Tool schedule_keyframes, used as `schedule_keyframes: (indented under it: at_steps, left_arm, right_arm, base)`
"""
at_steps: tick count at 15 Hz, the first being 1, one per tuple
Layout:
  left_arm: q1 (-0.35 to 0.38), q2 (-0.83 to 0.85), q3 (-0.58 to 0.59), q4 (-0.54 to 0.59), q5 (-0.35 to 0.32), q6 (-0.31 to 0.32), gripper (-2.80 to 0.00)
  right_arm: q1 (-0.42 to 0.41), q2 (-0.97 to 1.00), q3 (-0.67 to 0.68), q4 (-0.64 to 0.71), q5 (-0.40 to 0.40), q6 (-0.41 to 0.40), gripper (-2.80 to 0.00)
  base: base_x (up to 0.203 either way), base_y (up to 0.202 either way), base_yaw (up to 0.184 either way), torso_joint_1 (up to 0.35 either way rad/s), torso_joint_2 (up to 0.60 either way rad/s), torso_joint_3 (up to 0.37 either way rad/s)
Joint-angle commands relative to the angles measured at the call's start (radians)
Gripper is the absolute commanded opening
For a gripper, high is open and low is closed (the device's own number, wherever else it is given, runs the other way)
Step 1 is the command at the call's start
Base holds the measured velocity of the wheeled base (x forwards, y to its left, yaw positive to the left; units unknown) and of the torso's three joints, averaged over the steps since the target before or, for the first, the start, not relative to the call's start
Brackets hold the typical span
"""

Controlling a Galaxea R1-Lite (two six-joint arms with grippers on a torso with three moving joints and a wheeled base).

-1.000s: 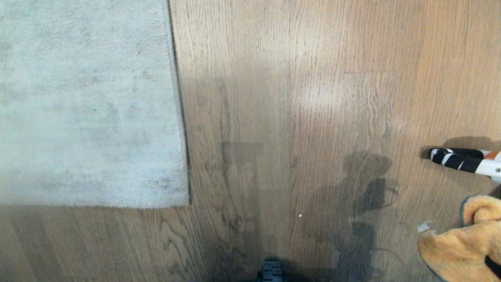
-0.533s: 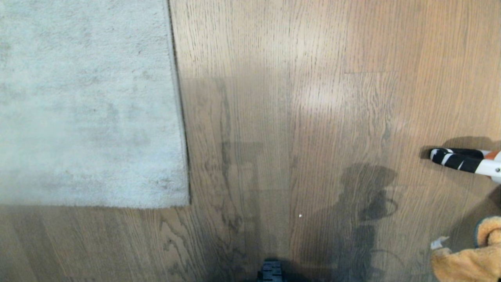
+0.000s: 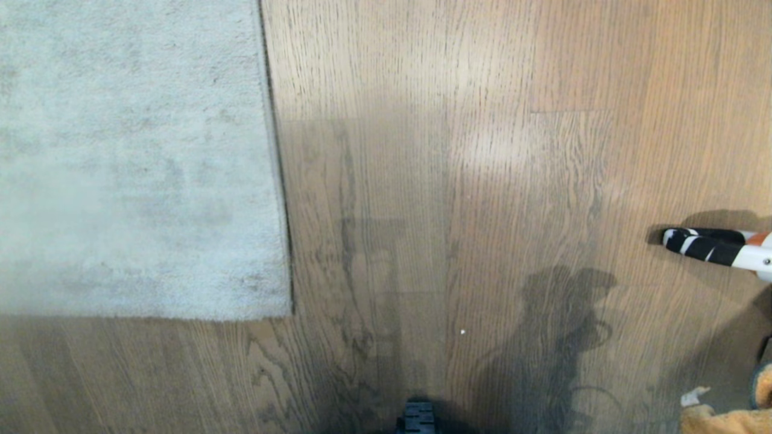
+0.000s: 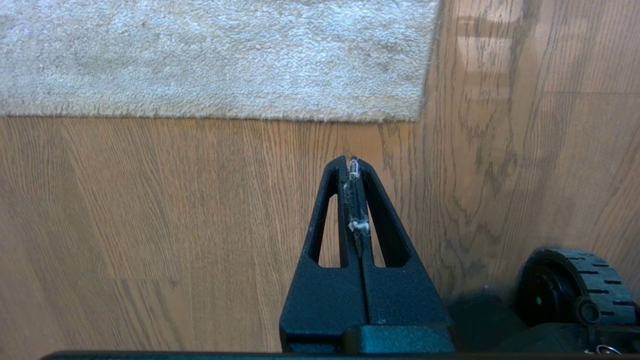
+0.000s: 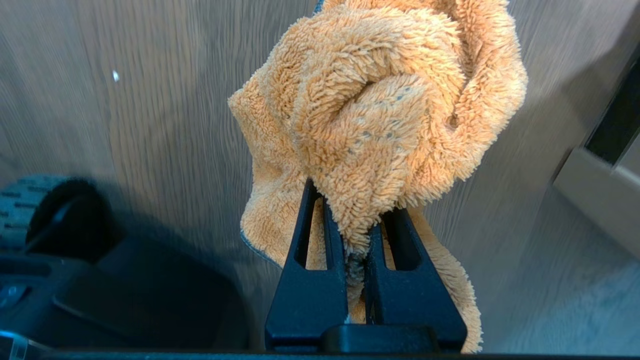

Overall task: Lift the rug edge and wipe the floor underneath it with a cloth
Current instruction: Lift up the carpet

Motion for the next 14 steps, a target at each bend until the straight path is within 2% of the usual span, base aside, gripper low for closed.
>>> schedule_keyframes:
  at_steps: [1,14]
  left_arm:
    - [0.0,0.0,0.0,0.0,0.001,-0.001,-2.8]
    - [0.0,0.0,0.0,0.0,0.001,-0.001,-2.8]
  right_arm:
    - [0.003,-0.07,-0.002,0.001,0.001,-0.001,-2.8]
    - [0.003,-0.072,0.004,-0.021,0.002,-0.001,-2.8]
  base:
    - [0.0,0.0,0.0,0.0,0.0,0.0]
    - [0.0,0.0,0.0,0.0,0.0,0.0]
